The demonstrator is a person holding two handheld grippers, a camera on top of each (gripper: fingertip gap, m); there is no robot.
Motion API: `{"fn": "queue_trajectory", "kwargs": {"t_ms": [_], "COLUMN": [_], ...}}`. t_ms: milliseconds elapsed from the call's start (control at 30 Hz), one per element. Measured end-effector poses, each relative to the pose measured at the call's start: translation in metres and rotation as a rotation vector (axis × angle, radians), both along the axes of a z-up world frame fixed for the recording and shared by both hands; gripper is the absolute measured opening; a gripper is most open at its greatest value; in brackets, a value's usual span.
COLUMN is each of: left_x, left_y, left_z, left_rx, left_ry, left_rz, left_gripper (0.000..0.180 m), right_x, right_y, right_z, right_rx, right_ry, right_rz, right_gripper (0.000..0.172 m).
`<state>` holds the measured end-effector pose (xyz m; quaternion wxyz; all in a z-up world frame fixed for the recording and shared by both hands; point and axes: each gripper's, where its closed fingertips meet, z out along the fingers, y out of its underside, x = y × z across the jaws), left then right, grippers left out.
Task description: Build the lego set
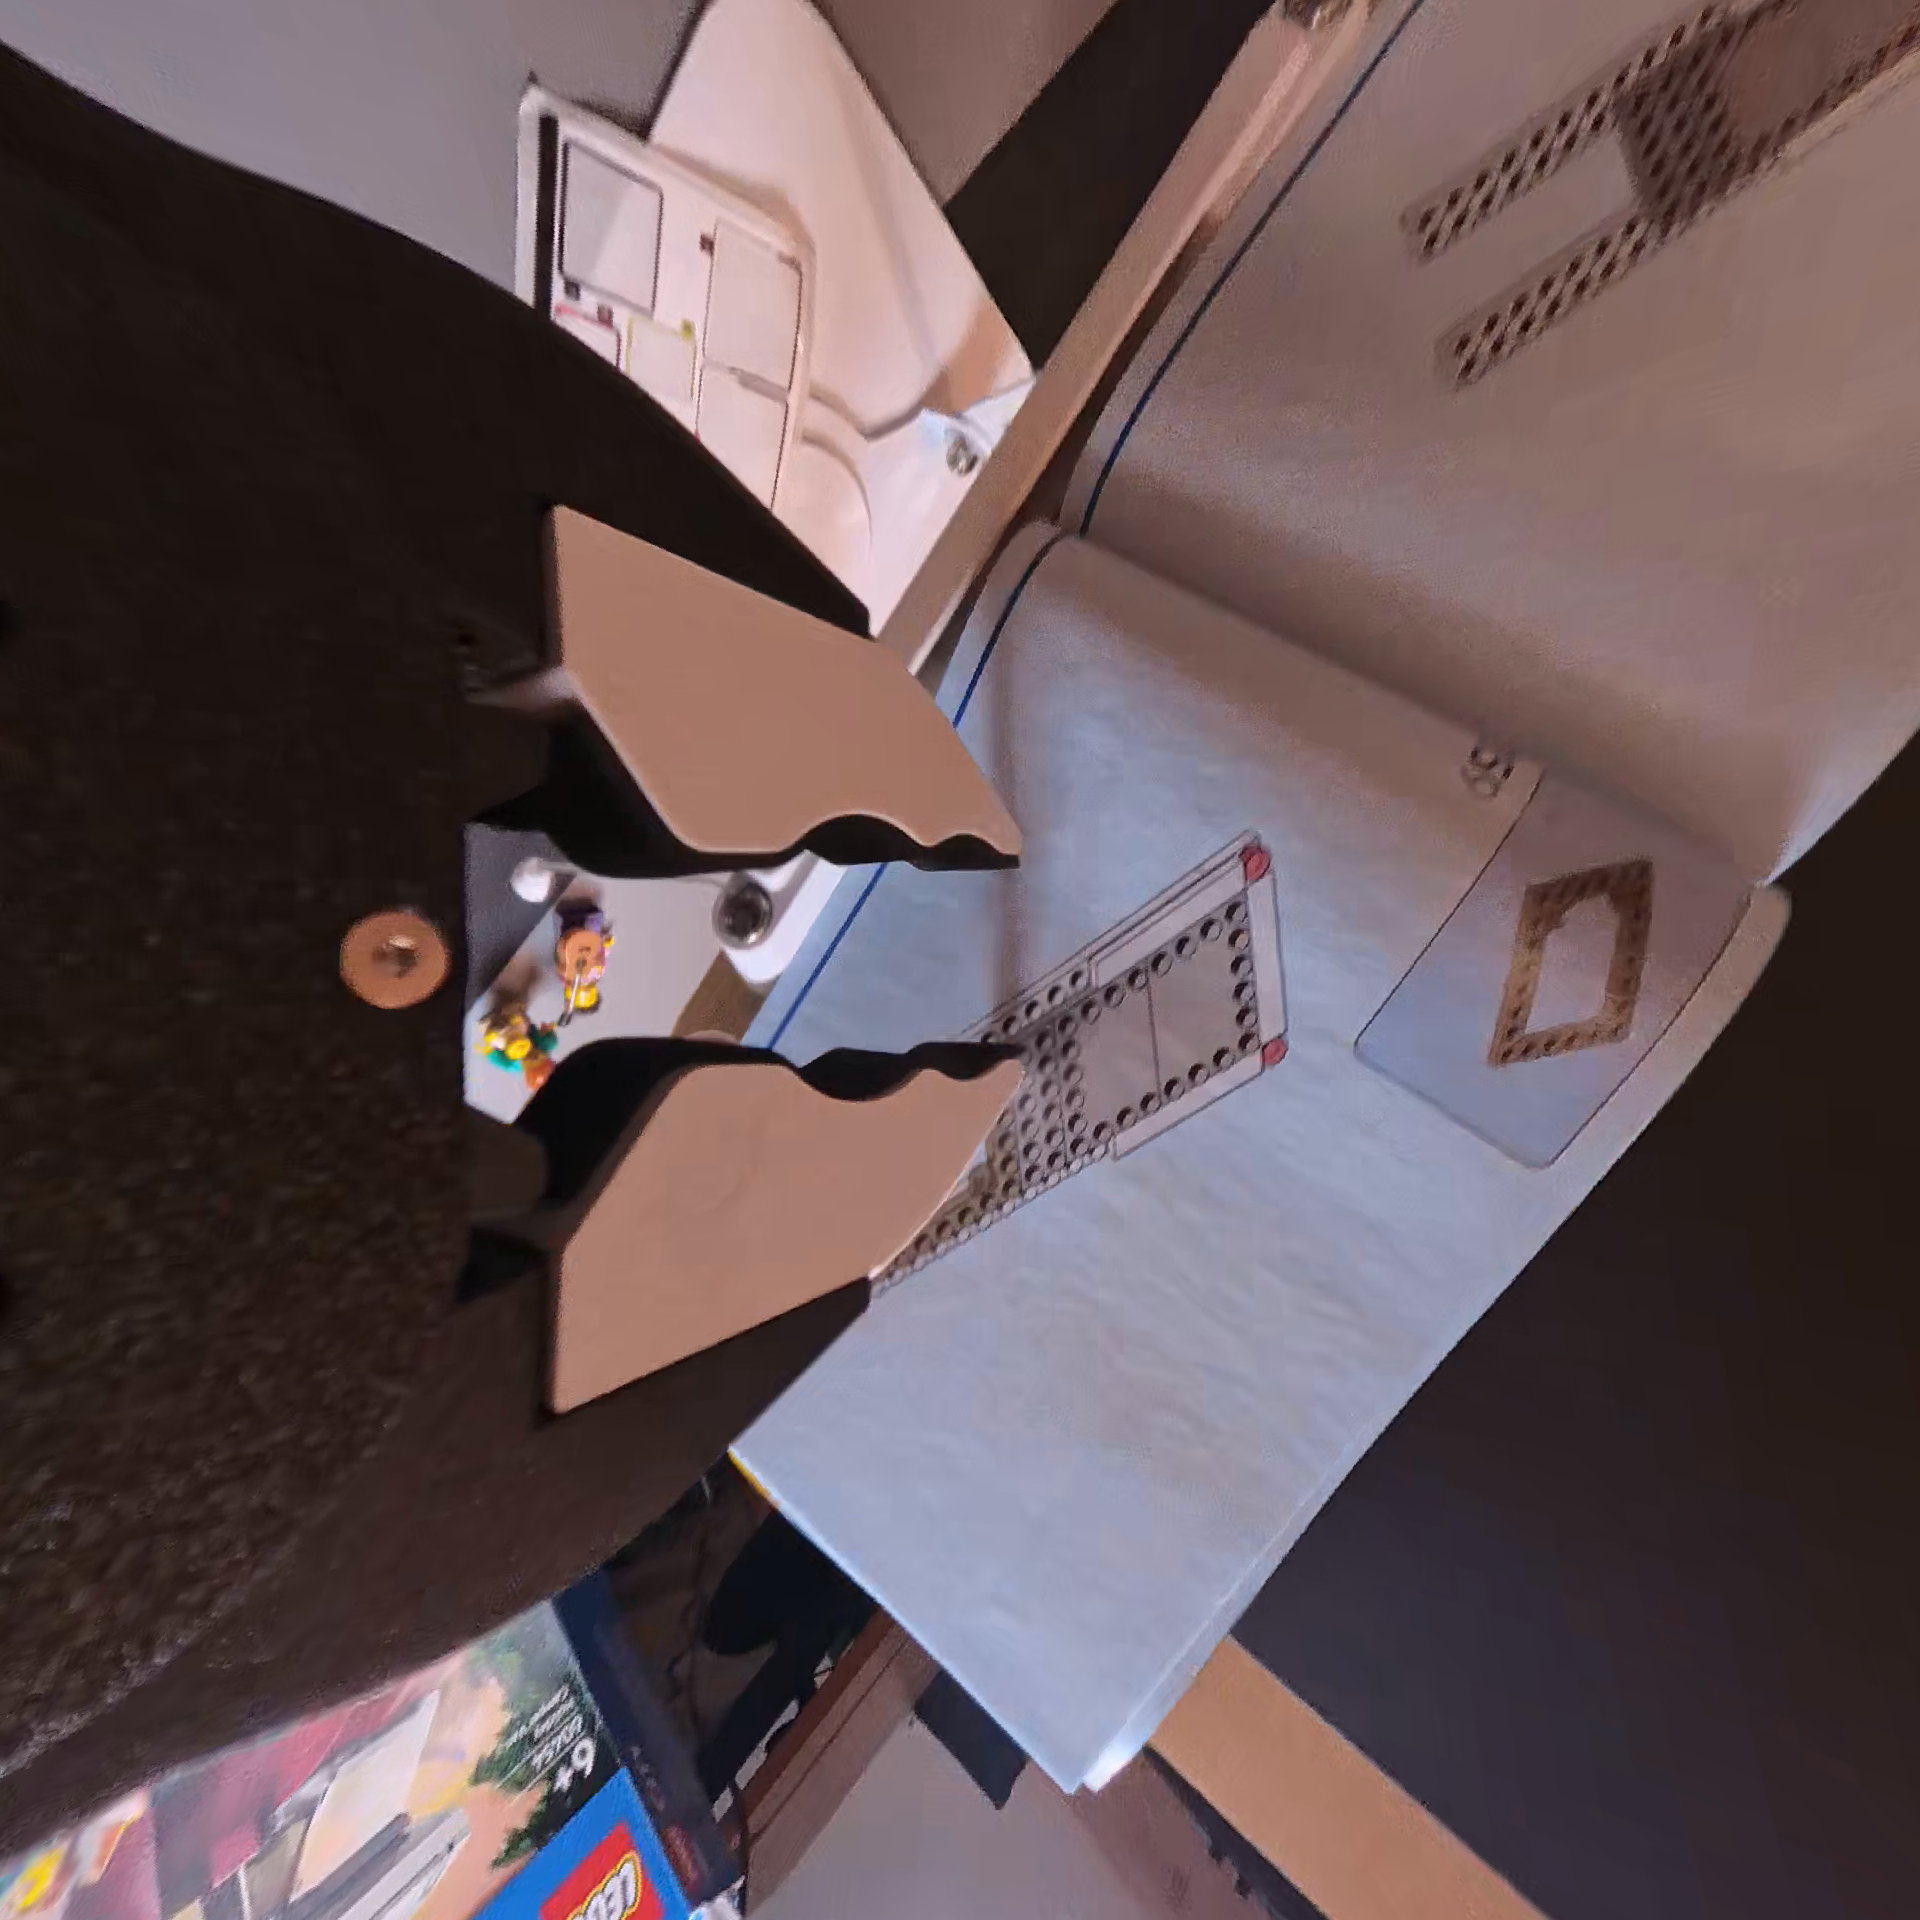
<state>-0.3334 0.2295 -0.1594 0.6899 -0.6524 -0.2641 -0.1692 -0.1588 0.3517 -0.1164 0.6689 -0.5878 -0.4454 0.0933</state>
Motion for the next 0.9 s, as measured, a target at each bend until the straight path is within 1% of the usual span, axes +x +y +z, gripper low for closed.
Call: {"fn": "queue_trajectory", "kwargs": {"t_ms": [100, 133, 200, 233, 300, 333, 367, 400, 433, 467, 500, 533, 567, 600, 667, 733, 833, 900], "left_x": [0.008, 0.013, 0.026, 0.039, 0.066, 0.083, 0.101, 0.117, 0.129, 0.135, 0.136, 0.135, 0.135, 0.136, 0.137, 0.129, 0.129, 0.129], "left_y": [0.001, 0.000, -0.006, -0.009, -0.015, -0.016, -0.016, -0.014, -0.009, -0.001, 0.009, 0.021, 0.034, 0.048, 0.072, 0.089, 0.099, 0.100], "left_z": [-0.019, -0.022, -0.025, -0.025, -0.023, -0.016, -0.005, 0.008, 0.022, 0.032, 0.041, 0.051, 0.058, 0.061, 0.062, 0.060, 0.056, 0.056], "left_rx": [0.096, 0.111, 0.122, 0.109, 0.085, 0.075, 0.070, 0.065, 0.048, 0.007, -0.045, -0.085, -0.134, -0.191, -0.288, -0.384, -0.439, -0.445], "left_ry": [-0.379, -0.456, -0.500, -0.488, -0.437, -0.370, -0.271, -0.146, 0.020, 0.229, 0.443, 0.623, 0.764, 0.864, 0.970, 1.080, 1.171, 1.199], "left_rz": [-0.105, -0.141, -0.187, -0.241, -0.300, -0.341, -0.384, -0.409, -0.412, -0.381, -0.317, -0.258, -0.222, -0.204, -0.200, -0.160, -0.146, -0.130], "left_gripper": [0.015, 0.017, 0.021, 0.020, 0.020, 0.018, 0.014, 0.012, 0.012, 0.011, 0.009, 0.005, 0.004, 0.004, 0.001, 0.000, 0.000, 0.000], "right_x": [0.010, 0.013, 0.020, 0.023, 0.025, 0.025, 0.026, 0.026, 0.027, 0.027, 0.028, 0.029, 0.031, 0.033, 0.035, 0.035, 0.032, 0.031], "right_y": [0.017, 0.020, 0.028, 0.031, 0.036, 0.037, 0.037, 0.038, 0.037, 0.037, 0.038, 0.039, 0.041, 0.043, 0.047, 0.051, 0.057, 0.060], "right_z": [0.000, 0.000, 0.002, 0.003, 0.003, 0.004, 0.004, 0.006, 0.007, 0.009, 0.010, 0.011, 0.013, 0.016, 0.023, 0.031, 0.041, 0.047], "right_rx": [0.027, 0.028, 0.027, 0.025, 0.009, 0.001, 0.002, 0.005, 0.006, 0.002, -0.006, -0.013, -0.016, -0.014, -0.006, -0.012, -0.059, -0.076], "right_ry": [-0.004, 0.003, 0.024, 0.040, 0.078, 0.094, 0.106, 0.117, 0.129, 0.138, 0.141, 0.138, 0.135, 0.135, 0.127, 0.118, 0.107, 0.112], "right_rz": [-0.024, -0.028, -0.042, -0.046, -0.030, -0.013, -0.002, 0.007, 0.020, 0.031, 0.037, 0.041, 0.045, 0.050, 0.061, 0.083, 0.128, 0.148], "right_gripper": [0.035, 0.038, 0.043, 0.044, 0.051, 0.052, 0.054, 0.056, 0.058, 0.060, 0.062, 0.066, 0.069, 0.070, 0.074, 0.080, 0.088, 0.088]}}
